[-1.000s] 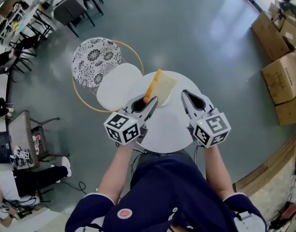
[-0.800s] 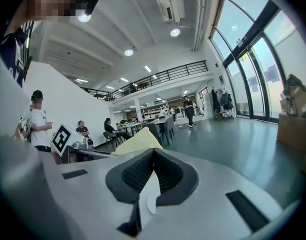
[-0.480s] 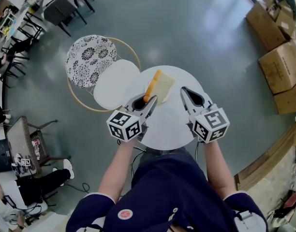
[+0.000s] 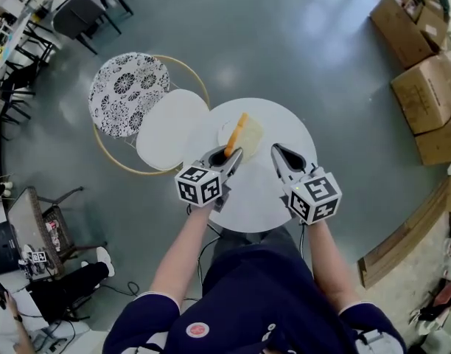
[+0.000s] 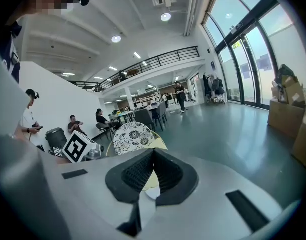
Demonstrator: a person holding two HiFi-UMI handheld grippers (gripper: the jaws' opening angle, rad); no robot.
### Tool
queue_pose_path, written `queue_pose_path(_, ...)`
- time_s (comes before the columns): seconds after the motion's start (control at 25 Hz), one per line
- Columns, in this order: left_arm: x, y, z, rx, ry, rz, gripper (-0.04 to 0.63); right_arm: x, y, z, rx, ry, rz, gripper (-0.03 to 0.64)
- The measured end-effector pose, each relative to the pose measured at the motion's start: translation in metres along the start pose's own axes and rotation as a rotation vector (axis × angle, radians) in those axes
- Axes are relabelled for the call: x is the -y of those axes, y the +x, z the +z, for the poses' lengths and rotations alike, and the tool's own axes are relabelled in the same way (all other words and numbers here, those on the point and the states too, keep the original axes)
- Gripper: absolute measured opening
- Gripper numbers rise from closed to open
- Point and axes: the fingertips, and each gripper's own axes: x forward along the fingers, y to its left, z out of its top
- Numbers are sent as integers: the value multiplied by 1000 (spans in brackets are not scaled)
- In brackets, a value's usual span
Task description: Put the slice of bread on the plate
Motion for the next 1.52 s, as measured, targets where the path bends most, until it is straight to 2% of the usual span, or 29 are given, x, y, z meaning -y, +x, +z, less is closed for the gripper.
queue_pose_path(0.2,-22,20,-24,-38,-47,5,92,12,10,-11,-35,3,-22,6)
queue_pose_path(0.56,-44,39,-51,-59,-97,18,92,16,18,-31,-86,21,-27,6)
queue_pose_path(1.04,-57,47,-66,-82,-111,56,92,17,15,-33,-98,9,-17,6)
queue_pose_path(1.4,-69,48,-66,-94,-97,136,97,23,12,-35,-104,17,-20,6)
queue_pose_path(1.52,-70,47,-66,-97,-72,172,106,24,11,-34,-100,19,-17,6)
